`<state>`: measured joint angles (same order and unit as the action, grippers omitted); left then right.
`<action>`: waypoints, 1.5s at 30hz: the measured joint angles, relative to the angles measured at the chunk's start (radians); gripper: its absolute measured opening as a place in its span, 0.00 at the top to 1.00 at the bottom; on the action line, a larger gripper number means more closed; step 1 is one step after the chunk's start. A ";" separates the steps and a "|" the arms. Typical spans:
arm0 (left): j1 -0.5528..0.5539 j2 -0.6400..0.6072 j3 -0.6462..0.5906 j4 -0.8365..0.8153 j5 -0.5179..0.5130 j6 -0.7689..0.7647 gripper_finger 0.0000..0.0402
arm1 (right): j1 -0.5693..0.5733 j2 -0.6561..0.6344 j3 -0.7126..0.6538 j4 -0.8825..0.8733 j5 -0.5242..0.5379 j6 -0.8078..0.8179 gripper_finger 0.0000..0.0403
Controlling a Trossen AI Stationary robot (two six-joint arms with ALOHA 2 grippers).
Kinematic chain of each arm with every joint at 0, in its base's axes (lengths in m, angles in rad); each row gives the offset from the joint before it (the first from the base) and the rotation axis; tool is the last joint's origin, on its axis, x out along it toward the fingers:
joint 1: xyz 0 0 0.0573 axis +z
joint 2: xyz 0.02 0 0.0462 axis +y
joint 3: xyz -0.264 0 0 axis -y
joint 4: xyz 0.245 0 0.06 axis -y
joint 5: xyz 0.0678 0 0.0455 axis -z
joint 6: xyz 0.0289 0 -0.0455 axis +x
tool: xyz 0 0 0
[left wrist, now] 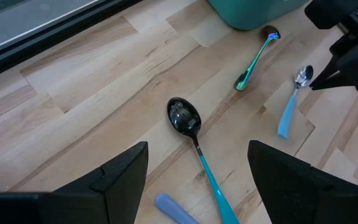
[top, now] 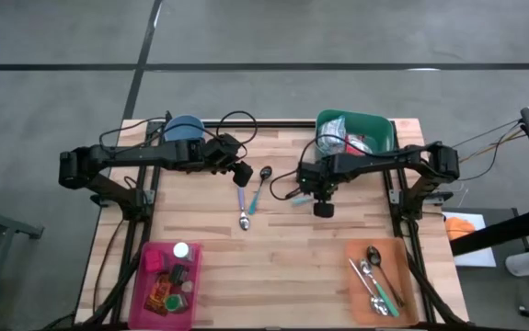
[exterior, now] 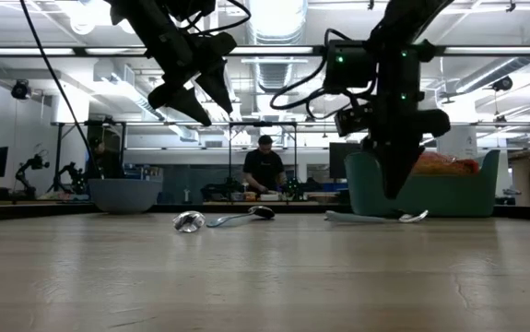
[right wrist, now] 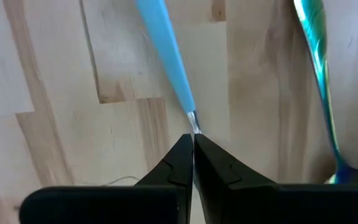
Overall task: Pick & Place Food Item
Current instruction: Put the light blue spoon into the orange bin
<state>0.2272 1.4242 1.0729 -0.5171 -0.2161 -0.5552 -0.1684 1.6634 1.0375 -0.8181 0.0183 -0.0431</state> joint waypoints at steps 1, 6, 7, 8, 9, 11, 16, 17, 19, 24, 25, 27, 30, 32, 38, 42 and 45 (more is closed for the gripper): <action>0.000 0.000 0.000 0.000 0.000 0.000 0.30 | 0.000 0.000 -0.007 0.005 0.000 0.006 0.97; 0.000 0.000 0.000 0.000 0.000 0.000 0.30 | 0.000 0.000 -0.023 0.029 0.000 0.011 0.95; 0.000 0.000 0.000 0.000 0.000 0.000 0.30 | 0.000 0.000 -0.023 0.035 0.000 0.012 0.94; 0.000 0.000 0.000 0.000 0.000 0.000 0.30 | 0.000 0.000 -0.024 0.044 0.000 0.019 0.92; 0.000 0.000 0.000 0.000 0.000 0.000 0.30 | 0.000 0.000 -0.024 0.048 0.000 0.024 0.90; 0.000 0.000 0.000 0.000 0.000 0.000 0.30 | 0.000 -0.001 -0.024 0.049 0.001 0.026 0.85; 0.000 0.000 0.000 0.000 0.000 0.000 0.30 | 0.000 -0.001 -0.024 0.067 0.007 0.027 0.74; 0.000 0.000 0.000 0.000 0.000 0.000 0.30 | 0.000 -0.001 -0.024 0.074 0.007 0.031 0.72; 0.000 0.000 0.000 0.000 0.000 0.000 0.30 | 0.000 -0.001 -0.024 0.084 0.007 0.041 0.69; 0.000 0.000 0.000 0.000 0.000 0.000 0.30 | 0.000 -0.001 -0.024 0.105 0.007 0.043 0.64; 0.000 0.000 0.000 0.000 0.000 0.000 0.30 | 0.000 -0.001 -0.024 0.108 0.007 0.044 0.63; 0.000 0.000 0.000 0.000 0.000 0.000 0.30 | 0.000 -0.001 -0.024 0.119 0.007 0.044 0.62; 0.000 0.000 0.000 0.000 0.000 0.000 0.30 | 0.001 -0.001 -0.024 0.129 0.007 0.044 0.59; 0.000 0.000 0.000 0.000 0.000 0.000 0.30 | 0.001 -0.001 -0.024 0.144 -0.003 0.044 0.58; 0.000 0.000 0.000 0.000 0.000 0.000 0.30 | 0.010 -0.001 -0.024 0.232 -0.051 0.040 0.55; 0.000 0.000 0.000 0.000 0.000 0.000 0.30 | 0.022 -0.001 -0.024 0.302 -0.053 0.002 0.55; 0.000 0.000 0.000 0.000 0.000 0.000 0.30 | 0.032 -0.001 -0.024 0.347 -0.053 -0.017 0.55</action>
<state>0.2272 1.4242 1.0729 -0.5174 -0.2161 -0.5555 -0.1369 1.6623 1.0134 -0.4712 -0.0349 -0.0597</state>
